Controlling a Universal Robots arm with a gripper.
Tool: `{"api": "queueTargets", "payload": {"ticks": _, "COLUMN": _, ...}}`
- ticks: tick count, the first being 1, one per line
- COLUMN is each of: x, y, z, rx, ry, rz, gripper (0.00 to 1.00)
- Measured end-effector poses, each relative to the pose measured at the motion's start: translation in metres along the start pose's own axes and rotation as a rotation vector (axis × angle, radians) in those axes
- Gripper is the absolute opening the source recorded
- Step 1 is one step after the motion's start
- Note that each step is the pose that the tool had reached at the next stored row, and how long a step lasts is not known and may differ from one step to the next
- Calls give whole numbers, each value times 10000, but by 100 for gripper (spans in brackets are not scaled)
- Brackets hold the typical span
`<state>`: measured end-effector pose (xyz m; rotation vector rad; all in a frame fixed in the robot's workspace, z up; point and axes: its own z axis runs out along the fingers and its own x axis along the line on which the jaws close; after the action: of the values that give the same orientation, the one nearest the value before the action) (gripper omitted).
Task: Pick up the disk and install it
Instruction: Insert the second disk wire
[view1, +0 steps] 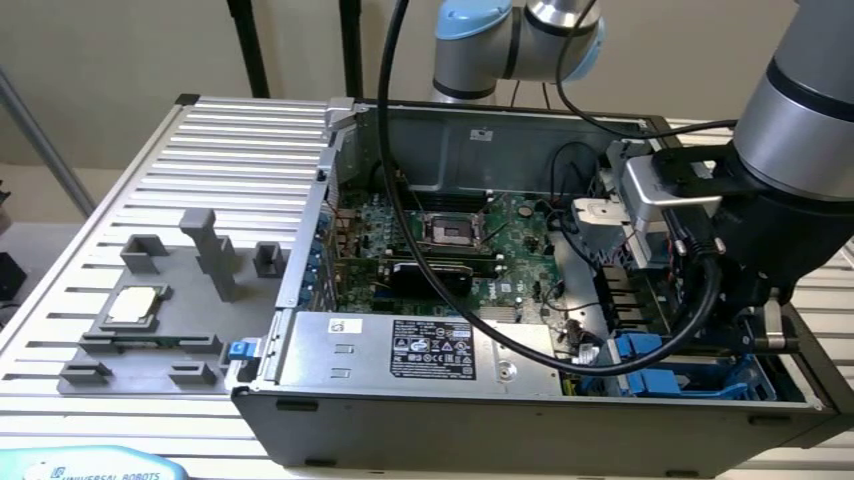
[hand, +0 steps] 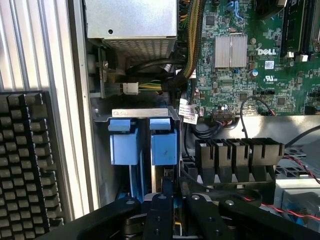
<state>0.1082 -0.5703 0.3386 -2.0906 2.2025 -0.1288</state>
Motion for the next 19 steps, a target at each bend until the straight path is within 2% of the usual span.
{"api": "queueTargets", "payload": {"ticks": 8, "x": 2, "y": 9, "z": 63, "rx": 28, "ry": 10, "rz": -1, "gripper": 16}}
{"api": "queueTargets", "payload": {"ticks": 11, "x": 2, "y": 10, "z": 78, "rx": 29, "ry": -22, "rz": 3, "gripper": 18}}
{"api": "queueTargets", "payload": {"ticks": 12, "x": 2, "y": 8, "z": 65, "rx": 29, "ry": -17, "rz": 2, "gripper": 18}}
{"api": "queueTargets", "payload": {"ticks": 13, "x": 1, "y": 5, "z": 37, "rx": 29, "ry": -11, "rz": 0, "gripper": 24}}
{"api": "queueTargets", "payload": {"ticks": 19, "x": 2, "y": 40, "z": -109, "rx": 29, "ry": -7, "rz": 1, "gripper": 24}}
